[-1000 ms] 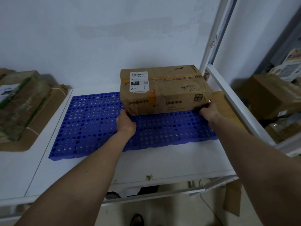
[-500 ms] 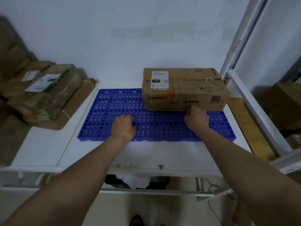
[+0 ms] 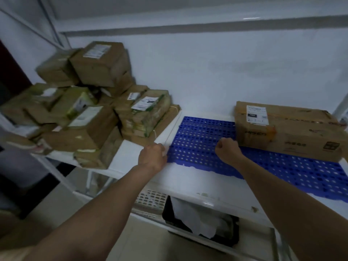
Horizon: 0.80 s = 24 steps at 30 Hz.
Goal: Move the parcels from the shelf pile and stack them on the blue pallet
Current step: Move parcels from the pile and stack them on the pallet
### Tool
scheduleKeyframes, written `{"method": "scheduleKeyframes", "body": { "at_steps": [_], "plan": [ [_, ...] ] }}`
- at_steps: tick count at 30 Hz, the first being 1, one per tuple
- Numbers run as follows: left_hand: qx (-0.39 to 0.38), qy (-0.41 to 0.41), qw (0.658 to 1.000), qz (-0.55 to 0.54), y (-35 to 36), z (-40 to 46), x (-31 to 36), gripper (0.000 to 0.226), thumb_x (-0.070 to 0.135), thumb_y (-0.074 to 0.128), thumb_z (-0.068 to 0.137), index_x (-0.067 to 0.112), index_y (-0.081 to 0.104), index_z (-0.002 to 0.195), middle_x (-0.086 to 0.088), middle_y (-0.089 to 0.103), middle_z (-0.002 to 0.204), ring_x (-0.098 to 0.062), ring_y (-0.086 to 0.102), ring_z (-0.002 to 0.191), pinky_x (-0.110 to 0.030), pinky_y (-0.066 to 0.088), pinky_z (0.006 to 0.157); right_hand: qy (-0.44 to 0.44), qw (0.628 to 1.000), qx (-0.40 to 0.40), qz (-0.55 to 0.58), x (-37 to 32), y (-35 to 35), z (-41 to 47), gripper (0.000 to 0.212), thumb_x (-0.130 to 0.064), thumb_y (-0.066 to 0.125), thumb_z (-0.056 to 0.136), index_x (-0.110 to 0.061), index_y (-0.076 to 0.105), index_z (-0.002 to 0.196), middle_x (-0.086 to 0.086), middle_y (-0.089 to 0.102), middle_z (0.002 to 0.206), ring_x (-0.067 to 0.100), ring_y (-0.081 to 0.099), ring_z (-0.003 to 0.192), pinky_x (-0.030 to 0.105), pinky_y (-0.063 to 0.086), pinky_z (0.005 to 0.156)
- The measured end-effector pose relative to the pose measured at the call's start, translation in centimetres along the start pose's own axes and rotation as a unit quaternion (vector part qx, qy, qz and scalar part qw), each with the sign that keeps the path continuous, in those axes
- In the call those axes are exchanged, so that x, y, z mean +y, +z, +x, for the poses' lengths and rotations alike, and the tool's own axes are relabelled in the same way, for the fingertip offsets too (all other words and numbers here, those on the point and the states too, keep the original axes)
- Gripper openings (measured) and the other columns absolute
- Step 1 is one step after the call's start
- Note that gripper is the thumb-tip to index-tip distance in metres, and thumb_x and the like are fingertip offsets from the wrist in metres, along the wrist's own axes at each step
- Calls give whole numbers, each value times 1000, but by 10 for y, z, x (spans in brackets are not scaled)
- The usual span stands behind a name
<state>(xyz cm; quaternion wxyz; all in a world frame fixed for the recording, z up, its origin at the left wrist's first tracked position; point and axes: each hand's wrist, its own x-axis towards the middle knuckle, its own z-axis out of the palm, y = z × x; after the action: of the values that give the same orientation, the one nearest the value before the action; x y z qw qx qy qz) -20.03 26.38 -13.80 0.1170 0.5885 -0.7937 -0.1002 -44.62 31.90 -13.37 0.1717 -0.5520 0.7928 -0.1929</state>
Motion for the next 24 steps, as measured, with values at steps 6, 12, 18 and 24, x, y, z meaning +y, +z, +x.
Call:
{"method": "scheduleKeyframes", "body": {
  "at_steps": [6, 12, 18, 24],
  "plan": [
    [20, -40, 999, -17, -41, -8, -90, 36, 32, 61, 89, 19, 62, 123, -7, 51, 134, -23, 47, 123, -28, 40, 95, -27, 998, -8, 47, -98, 48, 4, 36, 1, 43, 85, -12, 28, 55, 3, 31, 50, 15, 28, 45, 27, 27, 46],
    [14, -39, 999, -7, -58, -11, -157, 36, 32, 60, 89, 20, 61, 124, -4, 57, 130, -24, 50, 121, -30, 44, 92, -31, 997, -30, 58, -171, 99, 9, 13, -3, 41, 93, -9, 48, 84, 5, 50, 88, 21, 50, 79, 30, 38, 63],
    [-24, -26, 999, -11, -60, -2, -202, 34, 29, 58, 87, 18, 64, 119, -9, 62, 121, -28, 53, 114, -31, 46, 88, -26, 998, -43, 46, -211, 142, 12, 30, 7, 36, 87, -20, 51, 89, -2, 46, 90, 21, 53, 83, 34, 49, 66],
    [-39, 15, 999, -18, -52, 15, -206, 36, 30, 57, 91, 18, 59, 125, -10, 53, 128, -26, 45, 121, -29, 39, 94, 12, 1000, -27, 5, -219, 154, 27, 27, 6, 40, 86, -18, 51, 92, 0, 49, 93, 19, 54, 86, 38, 53, 78]
  ]
}}
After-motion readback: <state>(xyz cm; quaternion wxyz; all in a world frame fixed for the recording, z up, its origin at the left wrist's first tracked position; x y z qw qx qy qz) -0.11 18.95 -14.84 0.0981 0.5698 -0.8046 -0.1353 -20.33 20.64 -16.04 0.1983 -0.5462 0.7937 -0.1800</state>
